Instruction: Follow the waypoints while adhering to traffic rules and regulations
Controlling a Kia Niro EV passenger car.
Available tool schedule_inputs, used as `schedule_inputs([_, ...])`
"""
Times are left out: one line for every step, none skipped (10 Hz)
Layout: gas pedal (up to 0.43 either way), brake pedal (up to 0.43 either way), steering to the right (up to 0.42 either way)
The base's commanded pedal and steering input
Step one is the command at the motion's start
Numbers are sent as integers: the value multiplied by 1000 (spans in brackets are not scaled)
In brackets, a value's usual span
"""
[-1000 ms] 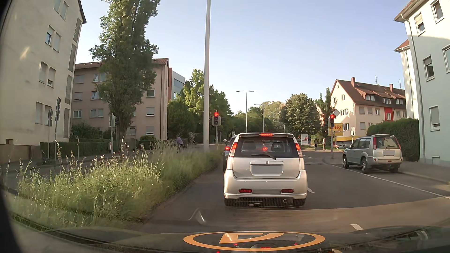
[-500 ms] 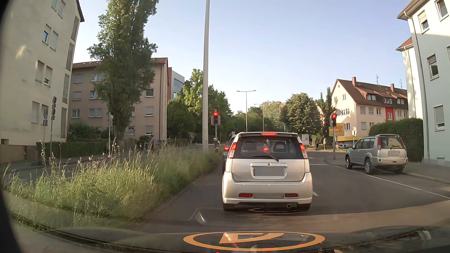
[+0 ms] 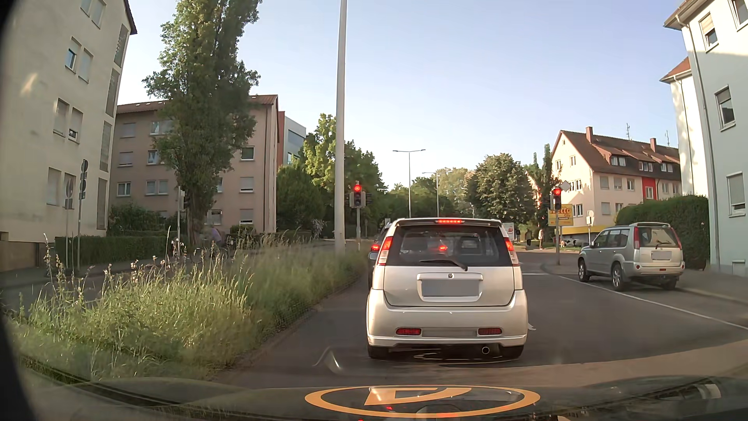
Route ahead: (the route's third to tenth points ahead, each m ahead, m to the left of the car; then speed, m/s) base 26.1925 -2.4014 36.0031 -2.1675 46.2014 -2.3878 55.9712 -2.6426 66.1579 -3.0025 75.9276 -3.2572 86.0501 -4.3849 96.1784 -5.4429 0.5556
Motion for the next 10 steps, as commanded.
schedule_inputs([0, 122, 1])
schedule_inputs([0, 122, 1])
schedule_inputs([0, 122, 1])
schedule_inputs([0, 116, 1])
schedule_inputs([0, 116, 1])
schedule_inputs([0, 110, 1])
schedule_inputs([0, 110, 1])
schedule_inputs([0, 110, 1])
schedule_inputs([0, 116, 1])
schedule_inputs([0, 116, 1])
